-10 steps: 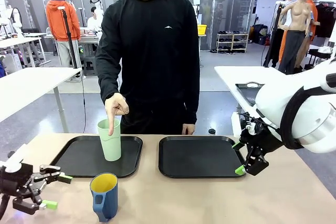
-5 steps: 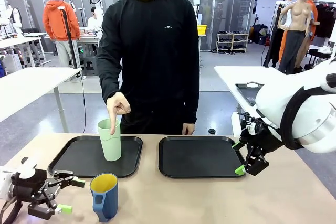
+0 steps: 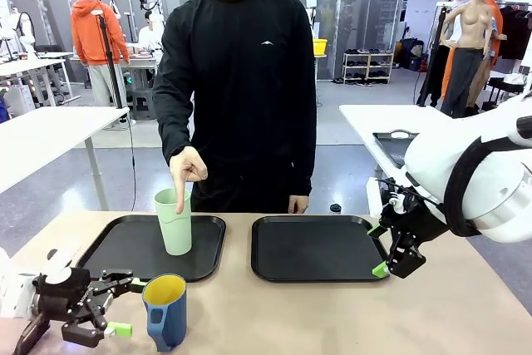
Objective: Sort and store the cups by type.
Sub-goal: Pick up the Handle plastic cup and place it into the empty Flat Tray.
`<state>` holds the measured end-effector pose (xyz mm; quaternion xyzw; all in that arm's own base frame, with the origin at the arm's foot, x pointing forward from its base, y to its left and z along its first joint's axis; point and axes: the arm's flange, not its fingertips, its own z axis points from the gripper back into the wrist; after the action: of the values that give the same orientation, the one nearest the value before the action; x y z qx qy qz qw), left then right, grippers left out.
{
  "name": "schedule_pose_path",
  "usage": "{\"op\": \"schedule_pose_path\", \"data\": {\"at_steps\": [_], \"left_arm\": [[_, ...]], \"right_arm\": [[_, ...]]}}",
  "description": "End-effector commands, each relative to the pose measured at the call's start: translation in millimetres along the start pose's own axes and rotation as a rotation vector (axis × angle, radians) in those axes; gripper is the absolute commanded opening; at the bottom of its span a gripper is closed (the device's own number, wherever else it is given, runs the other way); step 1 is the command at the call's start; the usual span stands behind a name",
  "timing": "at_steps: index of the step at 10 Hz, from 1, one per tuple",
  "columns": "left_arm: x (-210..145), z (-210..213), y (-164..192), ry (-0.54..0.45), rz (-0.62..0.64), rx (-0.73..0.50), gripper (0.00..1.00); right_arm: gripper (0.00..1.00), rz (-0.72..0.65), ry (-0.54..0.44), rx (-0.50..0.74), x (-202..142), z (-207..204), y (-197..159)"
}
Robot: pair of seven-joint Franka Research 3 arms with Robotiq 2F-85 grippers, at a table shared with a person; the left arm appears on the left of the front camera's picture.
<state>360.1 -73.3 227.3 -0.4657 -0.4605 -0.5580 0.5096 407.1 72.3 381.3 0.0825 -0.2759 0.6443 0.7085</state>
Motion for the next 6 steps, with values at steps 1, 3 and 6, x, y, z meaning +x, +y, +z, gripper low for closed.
{"op": "schedule_pose_path", "data": {"at_steps": [1, 3, 6], "left_arm": [[-22, -13, 6, 0.012, -0.022, -0.006, 1.00], [-24, -21, 9, 0.014, -0.017, 0.012, 1.00], [-25, -34, 11, 0.005, -0.008, 0.003, 1.00]], "right_arm": [[1.00, -0.016, 0.019, -0.006, 2, -1, 2], [1.00, -0.016, 0.019, -0.006, 2, -1, 2], [1.00, -0.016, 0.019, -0.006, 2, -1, 2]]}}
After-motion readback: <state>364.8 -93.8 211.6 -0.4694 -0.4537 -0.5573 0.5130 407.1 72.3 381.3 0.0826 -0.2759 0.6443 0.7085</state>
